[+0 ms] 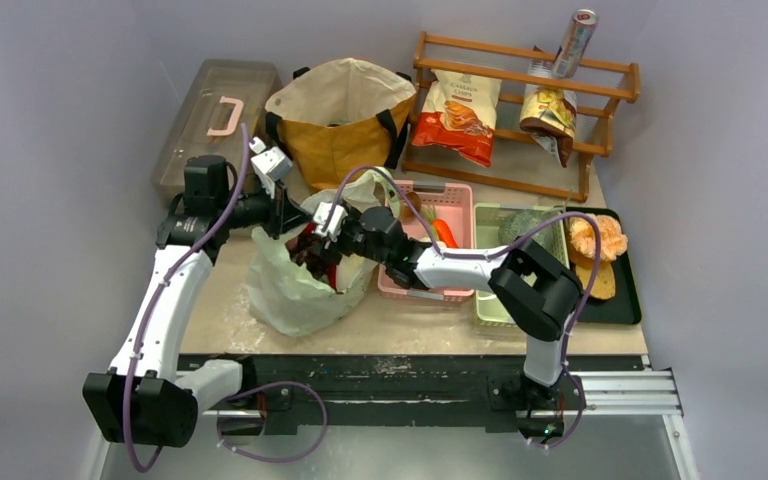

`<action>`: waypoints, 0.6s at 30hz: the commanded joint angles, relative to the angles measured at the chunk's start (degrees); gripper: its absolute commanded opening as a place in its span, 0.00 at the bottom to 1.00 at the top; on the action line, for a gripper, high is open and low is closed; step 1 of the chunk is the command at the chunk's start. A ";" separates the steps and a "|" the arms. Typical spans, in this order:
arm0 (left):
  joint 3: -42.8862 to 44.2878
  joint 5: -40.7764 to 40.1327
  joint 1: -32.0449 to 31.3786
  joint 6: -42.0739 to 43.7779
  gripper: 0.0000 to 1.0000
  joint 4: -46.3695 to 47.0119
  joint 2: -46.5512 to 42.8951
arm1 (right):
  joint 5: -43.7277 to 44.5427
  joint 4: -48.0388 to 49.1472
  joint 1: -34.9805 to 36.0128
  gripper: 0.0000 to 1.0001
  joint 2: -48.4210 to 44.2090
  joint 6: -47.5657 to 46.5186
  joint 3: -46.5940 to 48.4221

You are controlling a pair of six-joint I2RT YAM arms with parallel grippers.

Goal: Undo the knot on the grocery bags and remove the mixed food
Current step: Pick up the fake fruit from the takeout bag.

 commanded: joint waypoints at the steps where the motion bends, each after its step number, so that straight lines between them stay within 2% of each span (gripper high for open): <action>1: -1.82 1.23 0.38 1.14 0.00 1.41 -0.87 | 2.70 5.01 0.26 0.68 2.87 3.99 1.10; 5: -2.81 -0.71 0.41 2.18 0.00 1.11 -1.44 | 4.57 5.81 0.32 0.72 7.47 5.82 5.14; 10: -2.11 -2.59 0.40 2.41 0.00 0.62 -1.30 | 3.68 7.12 0.23 0.68 10.99 5.75 8.55; 13: -1.61 -3.18 0.41 2.65 0.00 0.42 -0.93 | -0.54 5.81 0.26 0.73 9.01 6.18 6.55; 18: -0.69 -4.15 0.41 4.07 0.00 -0.42 -0.61 | -9.43 -3.01 0.61 0.82 1.87 4.60 1.13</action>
